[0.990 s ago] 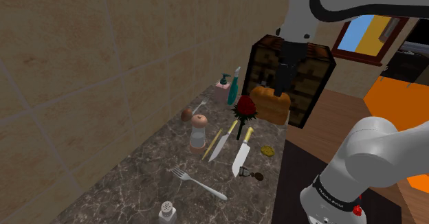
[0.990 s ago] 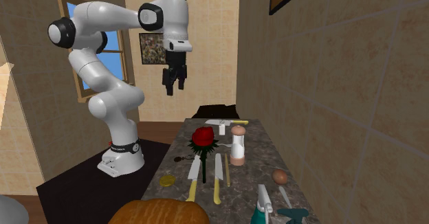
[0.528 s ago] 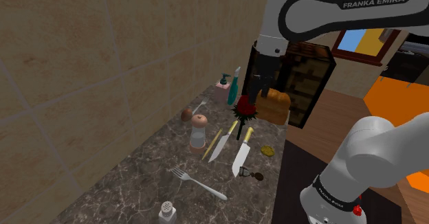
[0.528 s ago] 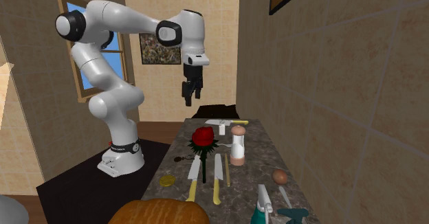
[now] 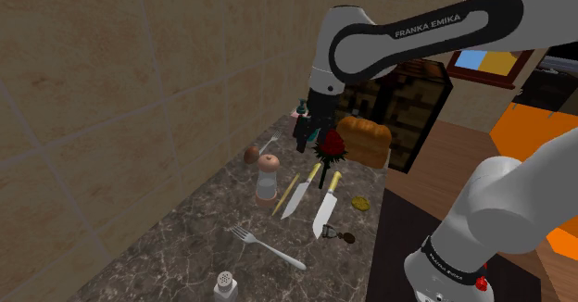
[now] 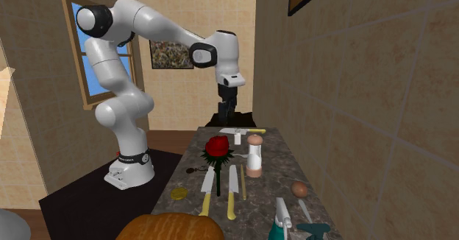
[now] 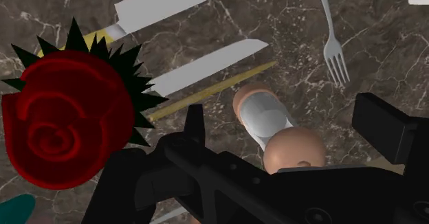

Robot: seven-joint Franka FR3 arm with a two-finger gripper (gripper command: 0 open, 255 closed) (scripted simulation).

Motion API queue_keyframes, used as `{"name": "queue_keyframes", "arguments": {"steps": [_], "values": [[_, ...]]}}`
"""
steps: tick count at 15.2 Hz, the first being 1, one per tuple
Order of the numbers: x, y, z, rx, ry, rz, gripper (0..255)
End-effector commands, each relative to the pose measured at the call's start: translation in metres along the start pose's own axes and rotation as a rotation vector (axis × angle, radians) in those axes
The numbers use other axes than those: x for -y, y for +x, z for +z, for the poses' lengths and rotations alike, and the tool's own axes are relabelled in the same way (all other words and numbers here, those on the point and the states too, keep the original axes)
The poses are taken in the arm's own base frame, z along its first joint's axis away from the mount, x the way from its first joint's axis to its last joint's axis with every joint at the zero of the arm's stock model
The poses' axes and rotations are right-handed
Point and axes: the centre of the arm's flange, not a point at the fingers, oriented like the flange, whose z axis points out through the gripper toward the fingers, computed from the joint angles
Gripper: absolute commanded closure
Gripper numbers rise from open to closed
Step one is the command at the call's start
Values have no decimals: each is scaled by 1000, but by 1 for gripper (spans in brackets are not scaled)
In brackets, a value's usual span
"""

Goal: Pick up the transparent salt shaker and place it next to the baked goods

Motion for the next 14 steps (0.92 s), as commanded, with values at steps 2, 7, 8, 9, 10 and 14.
{"name": "queue_keyframes", "arguments": {"steps": [2,7,8,9,10,14], "values": [[13,27,24,-21,14,11,0],[36,73,58,-52,35,29,0],[39,78,62,-55,37,31,0],[39,78,67,-55,37,31,0],[39,79,72,-55,37,31,0],[40,80,94,-55,37,31,0]]}}
